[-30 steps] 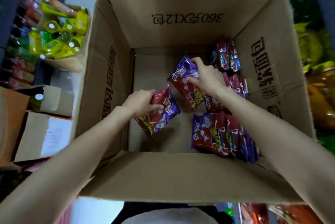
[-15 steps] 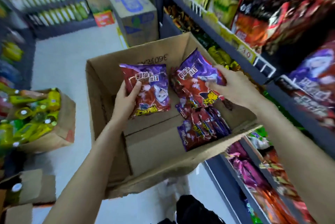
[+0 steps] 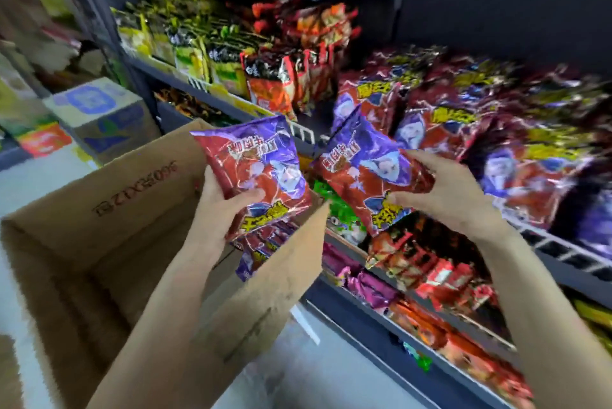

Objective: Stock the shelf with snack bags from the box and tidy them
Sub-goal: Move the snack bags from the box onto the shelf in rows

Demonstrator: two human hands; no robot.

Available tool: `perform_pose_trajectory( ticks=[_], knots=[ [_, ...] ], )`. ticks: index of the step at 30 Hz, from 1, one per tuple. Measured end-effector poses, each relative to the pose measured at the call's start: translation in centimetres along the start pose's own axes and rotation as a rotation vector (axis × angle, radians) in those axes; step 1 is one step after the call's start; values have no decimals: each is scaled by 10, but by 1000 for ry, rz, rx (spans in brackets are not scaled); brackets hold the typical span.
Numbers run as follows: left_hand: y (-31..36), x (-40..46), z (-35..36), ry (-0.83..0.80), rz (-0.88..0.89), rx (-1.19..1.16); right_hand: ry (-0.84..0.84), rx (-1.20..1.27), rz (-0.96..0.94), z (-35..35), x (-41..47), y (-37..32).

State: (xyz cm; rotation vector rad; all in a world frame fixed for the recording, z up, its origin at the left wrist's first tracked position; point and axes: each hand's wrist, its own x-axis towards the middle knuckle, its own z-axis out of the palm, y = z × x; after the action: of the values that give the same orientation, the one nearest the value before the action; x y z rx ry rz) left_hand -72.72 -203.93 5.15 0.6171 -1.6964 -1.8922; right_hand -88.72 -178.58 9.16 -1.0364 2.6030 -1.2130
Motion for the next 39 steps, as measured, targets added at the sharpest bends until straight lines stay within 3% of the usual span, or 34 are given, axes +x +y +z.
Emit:
perform_pose_trajectory(
  ticks=[9, 12, 19, 27, 32, 36, 39],
  knots=[
    [-12, -37, 162, -224, 75, -6, 354, 48, 148, -138, -88, 65],
    [-14, -50, 217, -265, 89, -11, 410, 3, 191, -191, -120, 89],
    [-18, -87, 332, -414, 111, -67, 512, 239, 164, -274, -183, 128],
    [-12, -115, 418, -613, 201, 69, 541, -406, 216, -345, -237, 145],
    [-9, -132, 454, -688, 208, 79, 400, -809, 426, -379, -256, 174],
    [-15, -152, 483, -691, 213, 52, 202, -972, 402, -395, -244, 223],
    [-24, -169, 502, -652, 184, 49, 116, -933, 398, -404, -228, 253]
  ],
)
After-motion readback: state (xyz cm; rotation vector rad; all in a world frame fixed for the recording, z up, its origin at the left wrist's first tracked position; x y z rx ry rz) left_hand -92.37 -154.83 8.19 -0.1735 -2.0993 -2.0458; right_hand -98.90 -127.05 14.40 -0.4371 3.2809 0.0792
